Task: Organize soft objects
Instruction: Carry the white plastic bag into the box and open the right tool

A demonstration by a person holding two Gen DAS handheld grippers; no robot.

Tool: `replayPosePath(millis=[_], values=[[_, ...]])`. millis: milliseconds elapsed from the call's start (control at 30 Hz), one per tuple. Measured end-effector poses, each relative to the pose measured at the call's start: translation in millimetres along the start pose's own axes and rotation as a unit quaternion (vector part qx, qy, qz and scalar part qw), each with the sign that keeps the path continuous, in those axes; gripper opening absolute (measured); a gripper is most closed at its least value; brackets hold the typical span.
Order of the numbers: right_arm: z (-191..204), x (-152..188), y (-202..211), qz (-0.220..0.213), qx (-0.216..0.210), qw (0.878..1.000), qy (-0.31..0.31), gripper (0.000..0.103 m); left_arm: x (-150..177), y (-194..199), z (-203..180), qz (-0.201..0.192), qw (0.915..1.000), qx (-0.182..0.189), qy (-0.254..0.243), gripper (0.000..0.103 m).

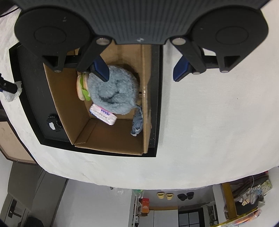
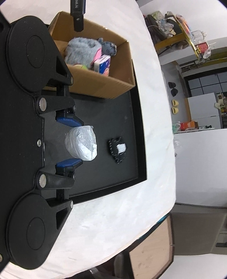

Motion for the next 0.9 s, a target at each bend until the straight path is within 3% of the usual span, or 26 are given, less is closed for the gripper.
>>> replayPosePath(millis=[633,800,867,900], values=[[58.8,-25.7,10.3,-0.019,-0.060,0.998,0.032,0.039,16.3,3.0,22.6,-0.009,0.9991,0.030,0.028,0.073],[78.0,-31.8,11.0,-0.021,-0.082,0.996,0.034,0.039,20.4,2.1,21.1,-0.006,0.9977,0.056,0.037,0.057],[86.2,-32.9,10.6,-0.020,-0.093,0.995,0.038,0.039,21.7,1.0,19.9,-0.002,0.9971,0.065,0.041,0.036],[91.9,-33.5,10.3,-0.018,-0.099,0.994,0.042,0.039,22.2,1.0,19.7,0.000,0.9965,0.069,0.046,0.031]])
Point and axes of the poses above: each gripper's, at about its wrist camera, not at the fingertips, and y roughly against the way its jaws point, z to its left, x to its underside, the point moved 5 cm from there along -y, roughly the way its jaws point, and after that the axes turned 11 degrees about -z, right-handed, at the moved point
